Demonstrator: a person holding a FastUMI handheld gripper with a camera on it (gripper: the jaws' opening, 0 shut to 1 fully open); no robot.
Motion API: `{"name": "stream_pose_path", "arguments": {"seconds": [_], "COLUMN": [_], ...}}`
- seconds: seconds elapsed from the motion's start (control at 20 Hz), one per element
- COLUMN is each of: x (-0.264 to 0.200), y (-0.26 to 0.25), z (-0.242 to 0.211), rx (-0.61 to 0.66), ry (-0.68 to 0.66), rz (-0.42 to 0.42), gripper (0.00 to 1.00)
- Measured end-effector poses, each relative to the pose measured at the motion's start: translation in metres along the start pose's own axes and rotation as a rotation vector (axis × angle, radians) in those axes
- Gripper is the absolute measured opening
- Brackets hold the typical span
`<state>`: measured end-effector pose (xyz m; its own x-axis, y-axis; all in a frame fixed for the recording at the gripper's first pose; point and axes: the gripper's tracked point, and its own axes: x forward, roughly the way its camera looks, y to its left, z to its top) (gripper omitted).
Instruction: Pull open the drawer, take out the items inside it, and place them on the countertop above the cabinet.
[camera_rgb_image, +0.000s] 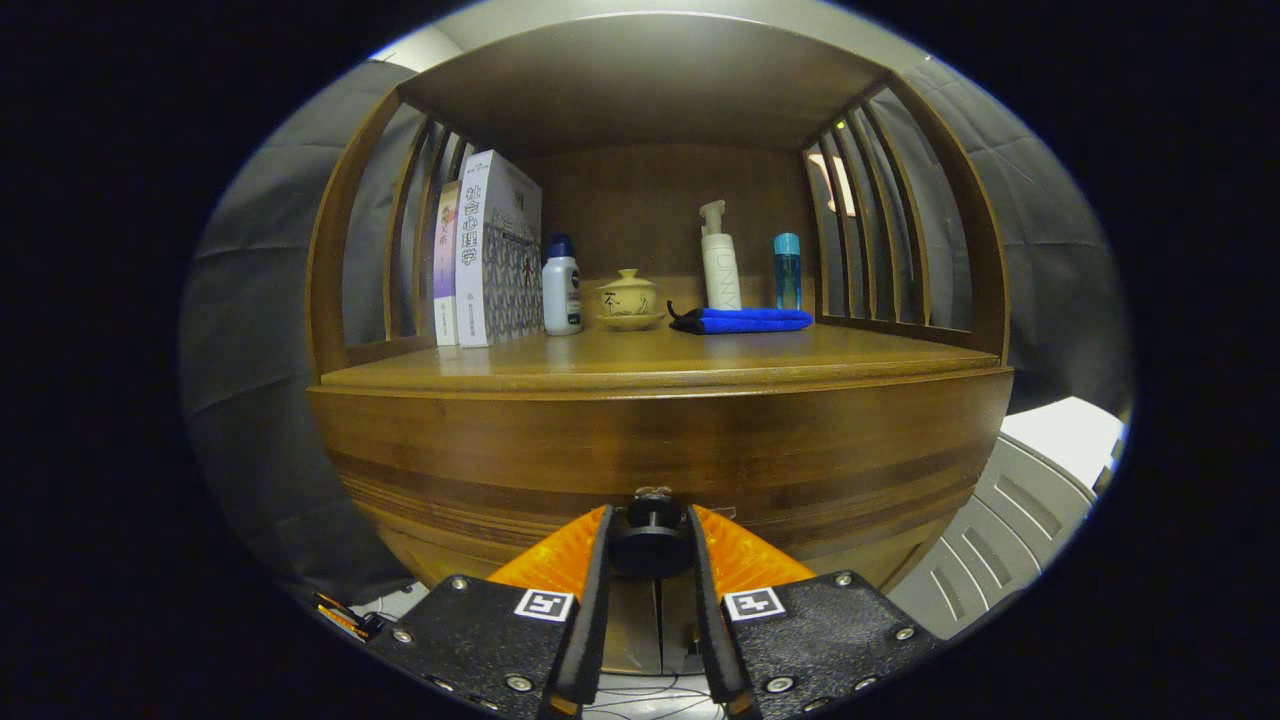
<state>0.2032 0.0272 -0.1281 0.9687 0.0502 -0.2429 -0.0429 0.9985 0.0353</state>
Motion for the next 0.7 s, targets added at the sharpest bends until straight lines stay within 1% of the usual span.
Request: {"name": "stream_pose_path", "arguments": {"seconds": [0.1, 0.7], "x": [-0.009, -0.076], "y": [0.002, 0.003], "z": [-0.001, -0.017], "rx": [-0.009, -0.052], "ry": [-0.001, 0.016], "rz": [0.0, 0.01], "gripper": [0.39, 0.39]}}
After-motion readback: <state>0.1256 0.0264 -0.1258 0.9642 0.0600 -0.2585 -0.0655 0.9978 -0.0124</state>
